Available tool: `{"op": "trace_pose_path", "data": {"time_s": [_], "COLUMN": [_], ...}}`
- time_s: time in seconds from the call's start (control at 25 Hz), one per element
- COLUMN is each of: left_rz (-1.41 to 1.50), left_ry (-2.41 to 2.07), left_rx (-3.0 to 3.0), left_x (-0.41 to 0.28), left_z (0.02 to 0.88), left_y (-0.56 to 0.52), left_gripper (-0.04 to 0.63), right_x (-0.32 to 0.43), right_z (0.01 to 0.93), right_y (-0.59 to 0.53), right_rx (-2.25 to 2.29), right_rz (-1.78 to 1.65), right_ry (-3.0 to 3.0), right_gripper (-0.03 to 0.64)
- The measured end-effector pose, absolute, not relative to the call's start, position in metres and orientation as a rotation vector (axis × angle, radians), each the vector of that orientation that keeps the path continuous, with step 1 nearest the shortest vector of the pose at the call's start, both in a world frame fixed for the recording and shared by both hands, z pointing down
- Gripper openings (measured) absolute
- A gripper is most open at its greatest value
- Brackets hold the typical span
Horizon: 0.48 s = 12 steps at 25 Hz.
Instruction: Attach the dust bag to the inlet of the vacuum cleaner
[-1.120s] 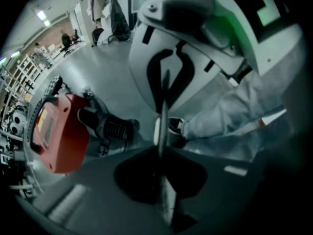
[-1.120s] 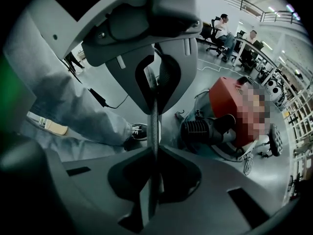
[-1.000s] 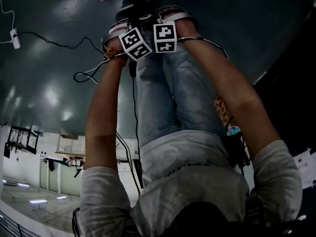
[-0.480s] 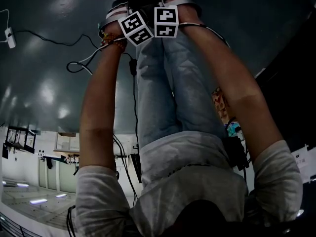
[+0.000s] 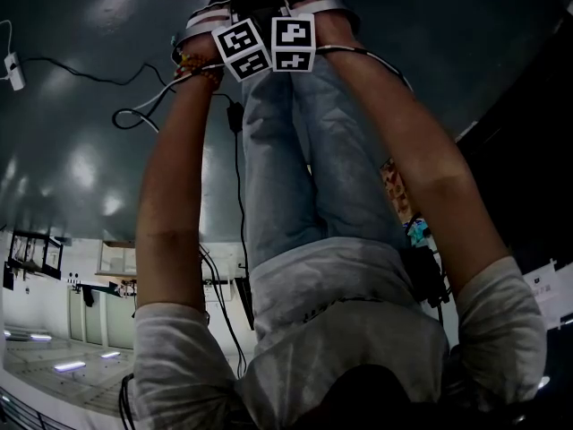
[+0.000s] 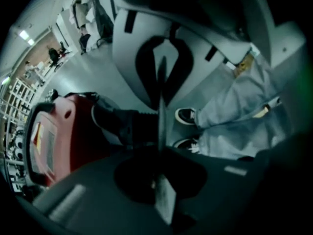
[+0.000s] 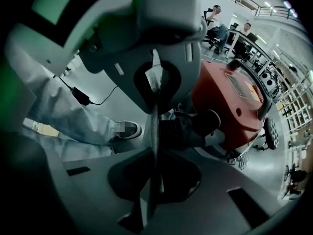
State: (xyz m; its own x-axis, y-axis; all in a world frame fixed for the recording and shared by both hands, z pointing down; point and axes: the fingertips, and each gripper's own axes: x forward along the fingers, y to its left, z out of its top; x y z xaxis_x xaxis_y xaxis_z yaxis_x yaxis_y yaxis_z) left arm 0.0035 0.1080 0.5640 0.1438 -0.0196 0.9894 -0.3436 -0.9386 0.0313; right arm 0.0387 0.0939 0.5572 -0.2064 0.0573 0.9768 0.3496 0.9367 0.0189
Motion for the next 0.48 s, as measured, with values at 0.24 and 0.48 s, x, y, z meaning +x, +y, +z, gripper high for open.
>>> {"op": "trace_pose_path", "data": {"time_s": [0.24, 0.48], "left_rz": [1.828, 1.793], "left_ry": [-0.339, -0.276], "left_rx": [2.189, 2.151], "left_x": [0.008, 0.006], "left_z": [0.562, 0.567], "left_y": [0.100, 0.099], "left_gripper": [0.026, 0.026], "right_x": [0.044, 0.041], "right_z": [0.565, 0.570], "right_y": [0.088, 0.085], "right_rx": [-0.302, -0.337], "right_rz": [-0.204, -0.201], "right_ry": [-1.772, -1.811], "right_gripper": [0.031, 0.031]}}
